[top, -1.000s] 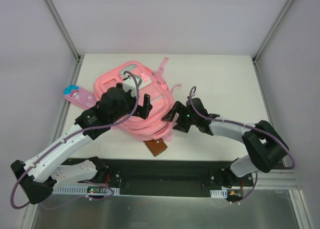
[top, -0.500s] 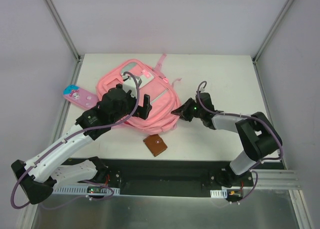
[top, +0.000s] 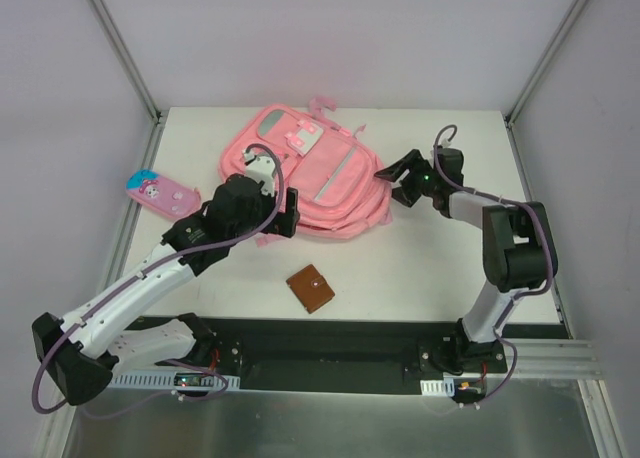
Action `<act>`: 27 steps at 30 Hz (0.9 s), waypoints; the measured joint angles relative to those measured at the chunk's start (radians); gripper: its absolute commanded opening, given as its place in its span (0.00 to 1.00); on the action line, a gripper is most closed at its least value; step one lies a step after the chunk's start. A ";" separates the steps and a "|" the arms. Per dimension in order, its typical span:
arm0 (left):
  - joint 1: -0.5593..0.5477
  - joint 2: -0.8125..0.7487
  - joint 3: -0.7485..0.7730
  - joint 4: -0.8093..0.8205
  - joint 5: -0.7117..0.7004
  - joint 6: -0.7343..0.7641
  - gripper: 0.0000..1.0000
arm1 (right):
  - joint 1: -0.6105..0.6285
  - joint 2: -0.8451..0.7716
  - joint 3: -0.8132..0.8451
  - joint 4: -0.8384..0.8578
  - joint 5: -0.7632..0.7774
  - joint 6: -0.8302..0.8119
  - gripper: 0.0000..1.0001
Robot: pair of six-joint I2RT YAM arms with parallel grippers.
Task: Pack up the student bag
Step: Adjust the student bag at the center of the board.
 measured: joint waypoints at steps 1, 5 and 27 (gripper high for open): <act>0.017 0.000 -0.008 0.000 -0.005 -0.013 0.99 | -0.008 0.000 0.005 0.005 -0.003 -0.008 0.80; 0.115 0.006 -0.045 -0.003 -0.004 -0.066 0.99 | -0.002 -0.029 -0.006 -0.005 -0.002 -0.042 0.85; 0.415 0.304 -0.051 0.150 0.159 -0.213 0.85 | 0.456 -0.692 -0.328 -0.195 0.498 -0.066 0.71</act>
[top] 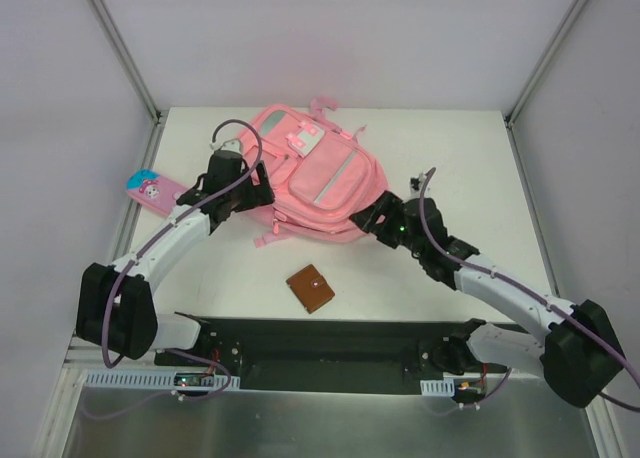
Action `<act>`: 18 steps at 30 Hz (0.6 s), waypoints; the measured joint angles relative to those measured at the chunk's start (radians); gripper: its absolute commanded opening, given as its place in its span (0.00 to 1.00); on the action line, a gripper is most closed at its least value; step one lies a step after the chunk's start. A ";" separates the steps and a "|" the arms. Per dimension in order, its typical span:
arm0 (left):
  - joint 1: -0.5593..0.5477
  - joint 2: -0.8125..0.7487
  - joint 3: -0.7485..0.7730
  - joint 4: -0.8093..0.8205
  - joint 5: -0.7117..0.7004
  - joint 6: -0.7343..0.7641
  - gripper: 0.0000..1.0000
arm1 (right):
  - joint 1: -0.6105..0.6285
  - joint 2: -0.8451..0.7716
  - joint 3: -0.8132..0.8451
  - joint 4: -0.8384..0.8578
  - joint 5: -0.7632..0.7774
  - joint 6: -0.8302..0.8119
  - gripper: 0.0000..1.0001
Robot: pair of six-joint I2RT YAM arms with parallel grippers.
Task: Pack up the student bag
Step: Adjust the student bag at the center of the board.
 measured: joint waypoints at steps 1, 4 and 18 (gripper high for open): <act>0.001 0.006 0.000 0.013 0.005 0.000 0.82 | 0.023 0.007 -0.011 0.005 0.017 0.013 0.70; 0.006 0.023 0.003 0.056 0.019 -0.002 0.76 | 0.110 0.055 -0.023 0.053 0.102 0.066 0.68; 0.035 0.101 -0.044 0.248 0.081 -0.003 0.67 | 0.268 0.426 0.106 0.283 0.214 0.194 0.61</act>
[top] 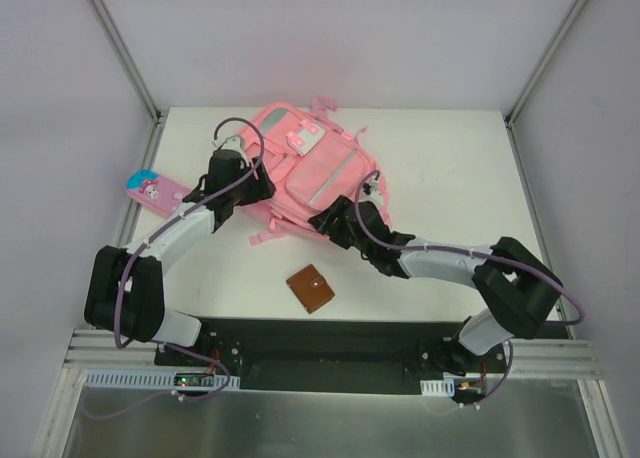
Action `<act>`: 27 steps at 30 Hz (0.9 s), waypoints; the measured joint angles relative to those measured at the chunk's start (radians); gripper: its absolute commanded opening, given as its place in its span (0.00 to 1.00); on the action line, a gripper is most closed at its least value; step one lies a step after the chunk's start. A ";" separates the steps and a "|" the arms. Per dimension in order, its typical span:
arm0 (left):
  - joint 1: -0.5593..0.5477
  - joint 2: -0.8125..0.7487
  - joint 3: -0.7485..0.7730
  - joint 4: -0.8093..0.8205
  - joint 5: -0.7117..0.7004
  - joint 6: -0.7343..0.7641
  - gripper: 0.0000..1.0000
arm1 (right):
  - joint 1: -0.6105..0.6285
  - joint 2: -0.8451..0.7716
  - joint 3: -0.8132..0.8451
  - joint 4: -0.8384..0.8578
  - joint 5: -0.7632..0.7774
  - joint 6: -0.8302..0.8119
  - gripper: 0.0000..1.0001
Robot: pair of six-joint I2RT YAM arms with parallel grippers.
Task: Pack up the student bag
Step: Adjust the student bag at the center of the board.
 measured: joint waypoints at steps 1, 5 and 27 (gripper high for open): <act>0.005 0.000 -0.002 0.009 0.005 0.001 0.68 | 0.004 0.025 0.016 0.005 0.002 0.006 0.61; 0.012 0.000 -0.014 0.034 0.016 0.002 0.70 | 0.036 0.118 0.084 0.021 0.003 0.009 0.64; 0.051 0.079 0.039 0.016 0.061 -0.011 0.00 | 0.134 -0.119 0.016 0.066 0.162 -0.136 0.70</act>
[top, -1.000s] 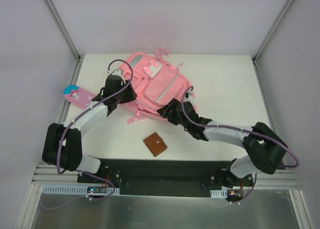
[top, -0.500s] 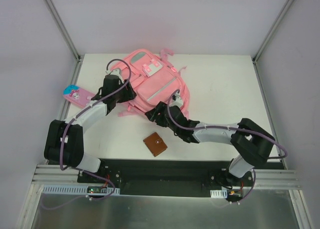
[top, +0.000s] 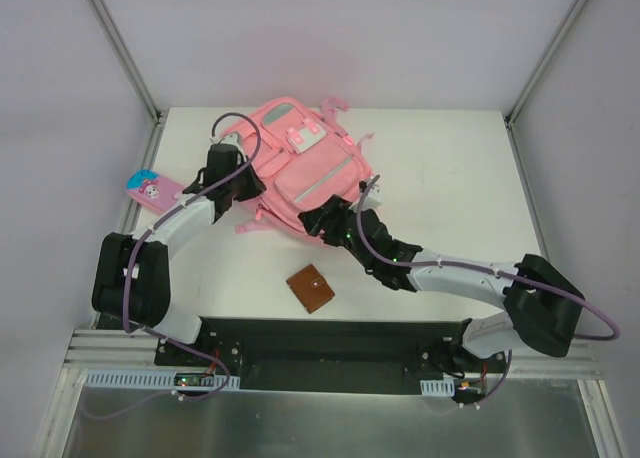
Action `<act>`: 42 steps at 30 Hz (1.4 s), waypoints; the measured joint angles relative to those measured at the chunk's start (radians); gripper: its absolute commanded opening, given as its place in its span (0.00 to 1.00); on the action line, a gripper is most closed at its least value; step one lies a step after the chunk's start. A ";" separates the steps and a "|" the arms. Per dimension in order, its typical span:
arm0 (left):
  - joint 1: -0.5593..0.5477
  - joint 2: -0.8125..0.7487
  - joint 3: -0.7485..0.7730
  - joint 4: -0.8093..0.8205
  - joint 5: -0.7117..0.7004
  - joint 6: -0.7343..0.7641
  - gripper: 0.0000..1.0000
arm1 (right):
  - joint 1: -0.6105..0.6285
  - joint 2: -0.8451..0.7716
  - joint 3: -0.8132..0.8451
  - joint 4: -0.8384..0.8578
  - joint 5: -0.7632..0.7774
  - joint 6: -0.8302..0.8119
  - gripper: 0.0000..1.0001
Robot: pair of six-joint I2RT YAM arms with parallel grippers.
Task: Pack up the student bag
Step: Adjust the student bag at the center of the board, then zip the student bag at the center of the board.
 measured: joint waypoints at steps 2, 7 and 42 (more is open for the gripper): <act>0.002 0.005 0.016 -0.008 0.004 -0.006 0.00 | 0.002 0.013 0.000 0.000 -0.012 -0.002 0.70; 0.006 0.008 0.042 -0.036 0.016 -0.008 0.00 | 0.005 0.075 0.000 0.024 -0.069 -0.006 0.63; 0.011 -0.055 0.117 -0.203 0.163 0.038 0.00 | 0.119 0.668 0.418 0.186 0.208 -0.072 0.53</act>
